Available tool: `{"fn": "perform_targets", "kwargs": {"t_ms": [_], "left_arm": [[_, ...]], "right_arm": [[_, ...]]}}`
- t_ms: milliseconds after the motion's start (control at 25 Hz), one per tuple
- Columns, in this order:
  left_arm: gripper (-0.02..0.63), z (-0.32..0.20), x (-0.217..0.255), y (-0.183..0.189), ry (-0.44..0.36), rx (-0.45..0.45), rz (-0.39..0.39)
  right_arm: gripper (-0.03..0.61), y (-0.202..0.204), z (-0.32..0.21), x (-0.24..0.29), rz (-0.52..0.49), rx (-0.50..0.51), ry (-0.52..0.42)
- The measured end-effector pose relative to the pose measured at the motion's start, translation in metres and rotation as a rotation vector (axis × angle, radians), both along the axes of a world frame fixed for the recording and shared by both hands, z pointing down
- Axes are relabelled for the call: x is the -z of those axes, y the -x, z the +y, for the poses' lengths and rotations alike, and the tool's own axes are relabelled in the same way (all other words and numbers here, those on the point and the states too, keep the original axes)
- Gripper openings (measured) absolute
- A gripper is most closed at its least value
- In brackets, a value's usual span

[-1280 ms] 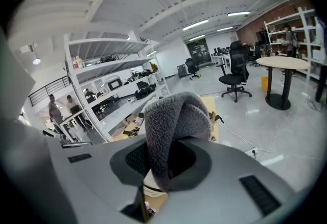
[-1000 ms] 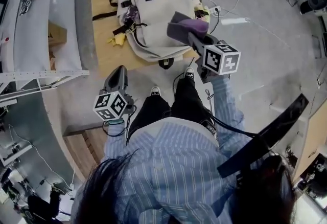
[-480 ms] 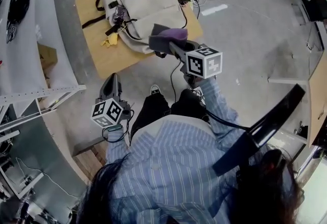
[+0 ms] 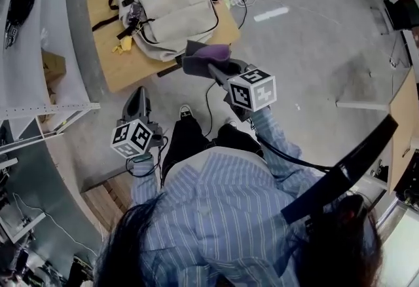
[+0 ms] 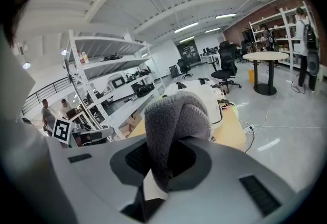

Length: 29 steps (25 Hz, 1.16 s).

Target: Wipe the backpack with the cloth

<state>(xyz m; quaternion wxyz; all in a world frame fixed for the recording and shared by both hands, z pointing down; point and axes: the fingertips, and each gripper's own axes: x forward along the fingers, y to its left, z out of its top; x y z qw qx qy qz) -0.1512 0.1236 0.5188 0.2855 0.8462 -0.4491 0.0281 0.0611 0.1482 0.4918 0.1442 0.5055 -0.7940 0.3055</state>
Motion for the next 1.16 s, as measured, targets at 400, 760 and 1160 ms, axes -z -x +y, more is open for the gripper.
{"fn": "perform_targets", "kwargs": {"t_ms": [400, 760, 1160], "left_arm": [[0.005, 0.102, 0.009, -0.081, 0.002, 0.034, -0.014], [0.005, 0.137, 0.014, -0.098, -0.034, 0.08, -0.025], [0.005, 0.17, 0.009, -0.084, -0.011, 0.141, -0.017]], "right_arm": [[0.049, -0.048, 0.083, -0.012, -0.011, 0.128, 0.015], [0.049, -0.068, 0.119, -0.016, -0.034, 0.167, -0.004], [0.049, -0.073, 0.149, -0.018, -0.067, 0.173, 0.01]]}}
